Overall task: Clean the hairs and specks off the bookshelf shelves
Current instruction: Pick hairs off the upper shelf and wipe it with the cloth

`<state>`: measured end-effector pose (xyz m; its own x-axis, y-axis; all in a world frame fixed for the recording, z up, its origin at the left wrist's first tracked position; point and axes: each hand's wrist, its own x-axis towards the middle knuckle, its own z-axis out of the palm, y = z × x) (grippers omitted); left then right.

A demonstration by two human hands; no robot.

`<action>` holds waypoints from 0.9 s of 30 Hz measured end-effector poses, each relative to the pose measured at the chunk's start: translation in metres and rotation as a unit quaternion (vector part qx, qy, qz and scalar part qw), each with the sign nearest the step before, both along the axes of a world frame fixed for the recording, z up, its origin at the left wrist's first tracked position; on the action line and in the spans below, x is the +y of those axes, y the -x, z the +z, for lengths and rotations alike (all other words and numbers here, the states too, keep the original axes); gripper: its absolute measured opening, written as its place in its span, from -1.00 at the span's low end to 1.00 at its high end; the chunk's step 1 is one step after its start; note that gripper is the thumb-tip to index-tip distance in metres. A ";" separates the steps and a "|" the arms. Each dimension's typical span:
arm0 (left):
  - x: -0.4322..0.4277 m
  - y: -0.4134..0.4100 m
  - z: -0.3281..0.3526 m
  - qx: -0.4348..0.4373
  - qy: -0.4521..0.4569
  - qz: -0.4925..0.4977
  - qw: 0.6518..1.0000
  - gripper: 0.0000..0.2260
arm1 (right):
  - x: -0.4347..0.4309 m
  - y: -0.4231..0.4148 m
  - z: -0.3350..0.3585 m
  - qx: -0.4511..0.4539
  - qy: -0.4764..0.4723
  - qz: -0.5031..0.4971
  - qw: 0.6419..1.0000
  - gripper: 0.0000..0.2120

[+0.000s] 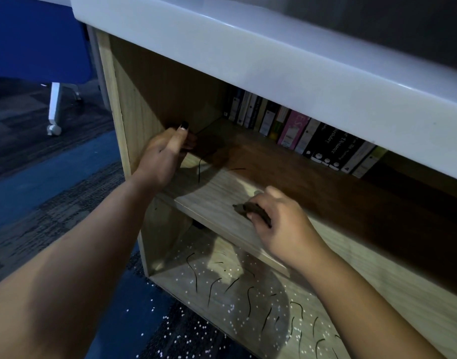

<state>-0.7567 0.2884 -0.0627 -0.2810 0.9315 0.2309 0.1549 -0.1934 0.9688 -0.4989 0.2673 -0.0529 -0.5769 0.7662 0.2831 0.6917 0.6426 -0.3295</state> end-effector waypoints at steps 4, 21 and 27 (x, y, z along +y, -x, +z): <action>-0.002 -0.001 0.001 -0.003 -0.004 -0.004 1.000 -0.71 | 0.023 0.007 0.005 -0.014 0.068 -0.098 0.993 -0.88; 0.001 0.001 -0.001 0.016 0.003 0.012 1.000 -0.63 | -0.002 0.001 0.003 -0.006 0.019 0.032 0.999 -0.82; 0.001 0.004 -0.004 0.029 0.015 0.016 0.999 -0.60 | 0.064 0.025 0.000 -0.049 0.044 -0.096 0.993 -0.77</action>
<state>-0.7606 0.2891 -0.0667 -0.2981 0.9288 0.2199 0.2172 -0.1584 0.9632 -0.5241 0.3315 -0.0525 -0.4393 0.8840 0.1600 0.8302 0.4676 -0.3035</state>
